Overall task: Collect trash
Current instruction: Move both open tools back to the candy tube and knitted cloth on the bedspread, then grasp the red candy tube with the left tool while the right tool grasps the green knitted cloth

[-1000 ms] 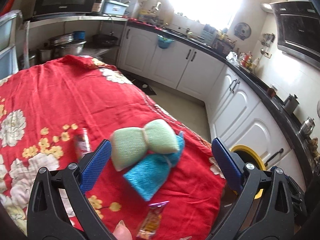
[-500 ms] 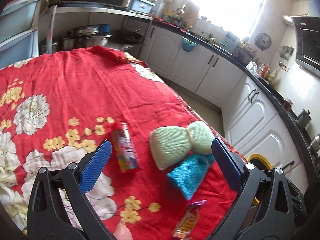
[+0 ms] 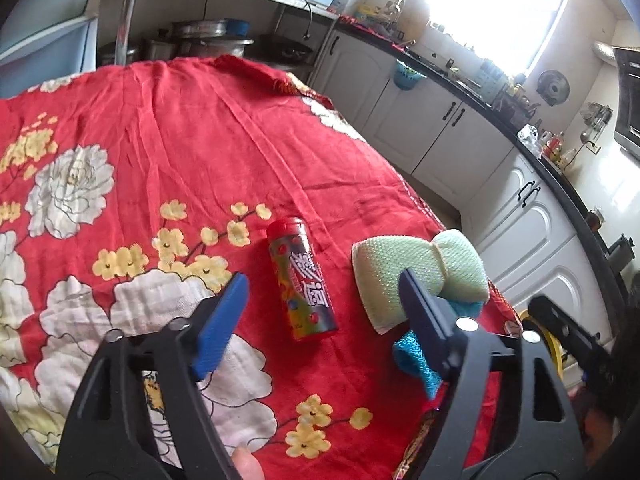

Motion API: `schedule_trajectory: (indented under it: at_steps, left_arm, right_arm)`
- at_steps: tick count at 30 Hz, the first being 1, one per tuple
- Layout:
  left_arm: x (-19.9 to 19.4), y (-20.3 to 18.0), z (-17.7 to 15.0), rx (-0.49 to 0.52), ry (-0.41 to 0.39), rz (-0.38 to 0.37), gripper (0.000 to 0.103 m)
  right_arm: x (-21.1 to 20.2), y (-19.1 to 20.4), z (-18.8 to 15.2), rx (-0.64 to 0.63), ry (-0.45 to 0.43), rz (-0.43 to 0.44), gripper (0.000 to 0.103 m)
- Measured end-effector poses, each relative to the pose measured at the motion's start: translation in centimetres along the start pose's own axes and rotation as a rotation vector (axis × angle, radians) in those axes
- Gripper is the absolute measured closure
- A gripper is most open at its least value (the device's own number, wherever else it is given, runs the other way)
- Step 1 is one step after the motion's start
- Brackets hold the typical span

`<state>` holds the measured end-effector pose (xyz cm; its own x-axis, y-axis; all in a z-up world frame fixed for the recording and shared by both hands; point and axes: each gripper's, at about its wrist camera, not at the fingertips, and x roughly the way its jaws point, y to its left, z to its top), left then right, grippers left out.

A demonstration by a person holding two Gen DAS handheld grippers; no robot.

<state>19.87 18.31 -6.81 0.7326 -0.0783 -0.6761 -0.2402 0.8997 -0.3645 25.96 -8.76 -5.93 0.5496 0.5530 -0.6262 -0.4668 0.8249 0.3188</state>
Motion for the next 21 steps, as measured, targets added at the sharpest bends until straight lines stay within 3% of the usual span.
schedule_trajectory:
  at_steps: [10, 16, 21]
  left_arm:
    - [3.2, 1.2, 0.8, -0.058, 0.070, -0.006, 0.044]
    - [5.3, 1.3, 0.9, -0.076, 0.122, -0.003, 0.057]
    - [6.3, 1.4, 0.7, -0.079, 0.140, 0.014, 0.072]
  right_arm:
    - [6.8, -1.3, 3.6, 0.063, 0.135, 0.071, 0.045]
    - [9.8, -2.1, 4.2, 0.088, 0.236, 0.129, 0.044]
    - [9.9, -1.9, 4.3, 0.096, 0.239, 0.170, 0.063]
